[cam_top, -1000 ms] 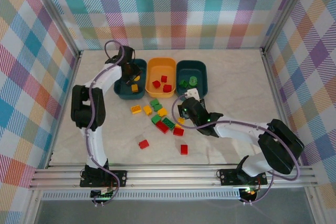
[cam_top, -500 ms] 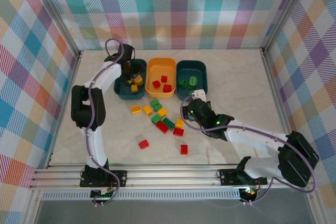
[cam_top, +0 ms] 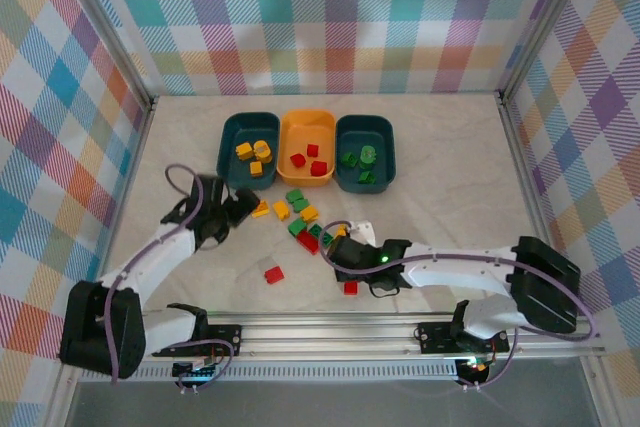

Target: Sort the legos into containers by color

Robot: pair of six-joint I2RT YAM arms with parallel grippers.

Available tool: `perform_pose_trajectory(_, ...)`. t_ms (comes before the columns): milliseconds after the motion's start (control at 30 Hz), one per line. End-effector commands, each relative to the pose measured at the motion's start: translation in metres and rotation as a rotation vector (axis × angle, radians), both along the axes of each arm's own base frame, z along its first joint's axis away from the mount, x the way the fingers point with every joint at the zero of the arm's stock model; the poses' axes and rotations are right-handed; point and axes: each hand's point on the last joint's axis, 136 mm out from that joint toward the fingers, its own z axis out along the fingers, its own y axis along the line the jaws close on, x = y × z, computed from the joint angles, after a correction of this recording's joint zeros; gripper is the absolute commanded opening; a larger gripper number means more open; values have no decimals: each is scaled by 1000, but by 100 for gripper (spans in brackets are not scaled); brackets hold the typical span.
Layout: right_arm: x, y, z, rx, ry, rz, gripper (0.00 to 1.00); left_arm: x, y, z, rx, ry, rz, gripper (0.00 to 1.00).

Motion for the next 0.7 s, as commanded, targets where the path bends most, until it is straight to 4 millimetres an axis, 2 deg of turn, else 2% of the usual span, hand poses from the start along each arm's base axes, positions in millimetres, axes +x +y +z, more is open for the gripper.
perform_pose_trajectory(0,-19,6,-9,-2,111,-62,74,-10,-6,11,-54,-77,-10,93)
perform_pose_trajectory(167,-39,7,-33,-70,206,-80,69,-35,1,4,-42,-67,-5,94)
perform_pose_trajectory(267,-45,10,-38,-50,231,-87,58,-40,4,0,-45,-72,13,95)
perform_pose_trajectory(500,-40,11,-32,-55,198,-62,32,-43,4,-8,-63,-61,28,95)
perform_pose_trajectory(667,-30,15,-12,-39,128,-24,27,-45,5,-9,-59,-55,32,95)
